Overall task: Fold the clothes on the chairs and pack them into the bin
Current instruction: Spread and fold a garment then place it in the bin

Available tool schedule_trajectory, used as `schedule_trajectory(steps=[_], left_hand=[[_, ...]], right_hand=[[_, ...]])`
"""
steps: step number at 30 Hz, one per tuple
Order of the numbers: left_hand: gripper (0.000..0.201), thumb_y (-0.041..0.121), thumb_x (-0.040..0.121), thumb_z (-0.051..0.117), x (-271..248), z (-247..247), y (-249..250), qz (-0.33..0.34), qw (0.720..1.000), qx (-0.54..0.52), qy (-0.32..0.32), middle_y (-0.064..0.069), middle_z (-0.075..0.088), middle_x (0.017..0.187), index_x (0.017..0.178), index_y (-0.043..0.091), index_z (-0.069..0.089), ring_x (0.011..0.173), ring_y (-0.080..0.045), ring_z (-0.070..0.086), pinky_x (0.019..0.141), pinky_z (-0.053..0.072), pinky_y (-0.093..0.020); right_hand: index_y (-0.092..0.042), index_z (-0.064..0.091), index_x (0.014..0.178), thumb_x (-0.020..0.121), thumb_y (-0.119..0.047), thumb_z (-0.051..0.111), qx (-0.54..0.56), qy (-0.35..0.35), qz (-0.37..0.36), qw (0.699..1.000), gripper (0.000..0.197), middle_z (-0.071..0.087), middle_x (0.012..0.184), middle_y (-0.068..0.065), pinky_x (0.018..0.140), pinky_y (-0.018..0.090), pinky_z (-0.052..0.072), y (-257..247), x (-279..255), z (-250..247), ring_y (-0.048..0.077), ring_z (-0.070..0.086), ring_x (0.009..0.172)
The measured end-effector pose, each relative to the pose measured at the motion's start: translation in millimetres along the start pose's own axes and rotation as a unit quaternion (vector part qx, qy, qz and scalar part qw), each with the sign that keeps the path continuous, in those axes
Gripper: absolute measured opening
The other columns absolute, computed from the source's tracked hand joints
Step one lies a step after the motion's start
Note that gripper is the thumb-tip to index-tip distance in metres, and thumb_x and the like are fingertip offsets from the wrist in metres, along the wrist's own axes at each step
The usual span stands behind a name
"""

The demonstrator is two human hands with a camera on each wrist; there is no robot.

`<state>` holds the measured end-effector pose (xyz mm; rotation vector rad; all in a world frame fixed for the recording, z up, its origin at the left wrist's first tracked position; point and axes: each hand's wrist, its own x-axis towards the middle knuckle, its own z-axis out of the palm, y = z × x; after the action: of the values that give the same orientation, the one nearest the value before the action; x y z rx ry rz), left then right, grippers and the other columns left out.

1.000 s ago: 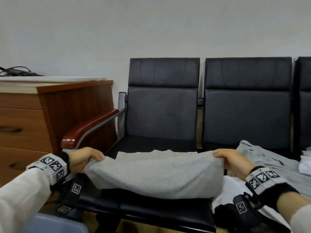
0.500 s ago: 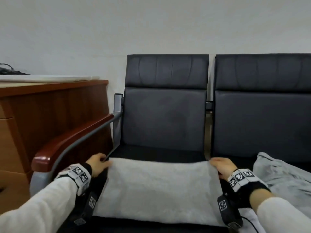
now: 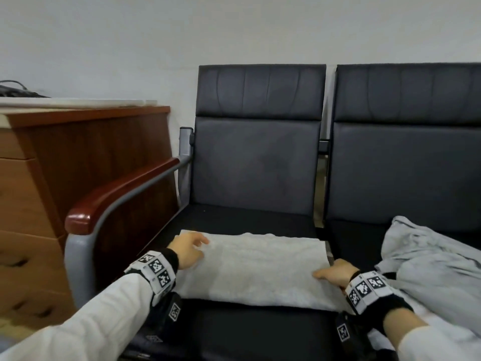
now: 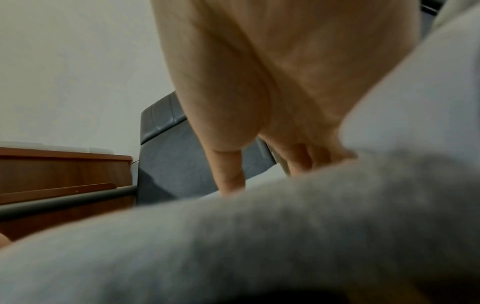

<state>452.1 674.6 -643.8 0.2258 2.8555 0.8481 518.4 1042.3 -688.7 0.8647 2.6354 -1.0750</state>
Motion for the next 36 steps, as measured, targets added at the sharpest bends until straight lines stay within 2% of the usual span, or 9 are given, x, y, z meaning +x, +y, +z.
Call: schedule_trajectory(steps=[9,15,18,20,22,26,29,33,36], left_hand=[[0.063,0.027,0.080,0.068,-18,30,17,-0.053,0.989,0.109,-0.090,-0.004,0.040,0.141,0.137,0.035,0.042,0.125,-0.023,0.044,0.105,0.042,-0.033],[0.058,0.011,0.086,0.055,-36,41,59,0.034,0.986,0.156,-0.057,-0.003,0.041,0.139,0.139,0.029,0.040,0.128,-0.023,0.043,0.106,0.040,-0.034],[0.045,0.021,0.089,0.056,-46,63,88,0.079,0.990,0.064,-0.094,-0.004,0.058,0.121,0.133,0.025,0.049,0.111,-0.021,0.056,0.093,0.046,-0.027],[0.044,0.028,0.086,0.058,-51,78,104,0.070,0.986,0.006,-0.149,-0.003,0.063,0.100,0.130,0.023,0.052,0.090,-0.022,0.061,0.075,0.050,-0.027],[0.045,0.029,0.085,0.060,-53,89,117,0.077,0.980,0.006,-0.181,-0.002,0.063,0.100,0.129,0.022,0.053,0.081,-0.019,0.058,0.070,0.050,-0.026],[0.042,0.013,0.092,0.053,-54,96,125,0.060,0.954,-0.159,-0.246,-0.001,0.059,0.077,0.133,0.014,0.045,0.062,-0.012,0.057,0.053,0.048,-0.020],[0.034,-0.003,0.093,0.044,-54,74,111,0.000,0.904,-0.372,-0.209,-0.008,0.060,0.087,0.126,0.007,0.046,0.068,-0.018,0.061,0.057,0.052,-0.025],[0.024,0.019,0.100,0.043,-43,35,68,-0.100,0.861,-0.497,-0.044,-0.014,0.063,0.099,0.117,0.004,0.051,0.082,-0.025,0.065,0.073,0.054,-0.036],[0.051,0.045,0.099,0.037,-33,26,35,-0.158,0.811,-0.562,-0.037,-0.018,0.065,0.102,0.118,0.000,0.052,0.082,-0.030,0.066,0.065,0.053,-0.037]], right_hand=[[0.001,0.064,0.107,0.074,-0.015,0.077,0.216,0.003,-0.030,0.976,0.039,0.066,0.108,0.015,0.093,0.040,0.051,-1,-24,3,0.030,0.062,0.101],[0.000,0.063,0.085,0.062,-0.022,0.078,0.537,-0.129,-0.021,0.833,0.035,0.060,0.067,0.014,0.066,0.033,0.050,-9,-56,-17,0.026,0.057,0.069],[0.001,0.056,0.085,0.087,-0.008,0.050,0.604,-0.111,-0.090,0.784,0.011,0.061,0.072,0.019,0.058,0.030,0.056,-11,-64,-26,0.023,0.066,0.059],[-0.003,0.052,0.080,0.082,-0.006,0.051,0.636,-0.085,-0.117,0.758,0.004,0.065,0.054,0.008,0.046,0.024,0.054,-13,-64,-30,0.014,0.065,0.046],[-0.004,0.058,0.078,0.090,0.004,0.044,0.665,-0.159,-0.165,0.711,0.020,0.068,0.056,0.002,0.057,0.016,0.053,-23,-72,-34,0.006,0.067,0.056],[-0.007,0.056,0.083,0.067,-0.011,0.065,0.603,-0.174,-0.155,0.763,0.018,0.062,0.073,0.014,0.069,0.030,0.051,-47,-88,-37,0.019,0.066,0.071],[-0.010,0.053,0.091,0.084,-0.008,0.046,0.582,-0.156,-0.142,0.786,0.010,0.050,0.085,0.009,0.077,0.030,0.043,-76,-102,-24,0.021,0.054,0.087],[-0.012,0.050,0.109,0.059,-0.007,0.054,0.491,-0.144,-0.196,0.837,0.051,0.045,0.081,0.008,0.060,0.029,0.040,-119,-113,10,0.022,0.049,0.074],[-0.013,0.048,0.102,0.076,-0.003,0.060,0.404,-0.192,-0.210,0.870,0.030,0.046,0.077,0.009,0.053,0.026,0.043,-147,-117,47,0.015,0.052,0.061]])
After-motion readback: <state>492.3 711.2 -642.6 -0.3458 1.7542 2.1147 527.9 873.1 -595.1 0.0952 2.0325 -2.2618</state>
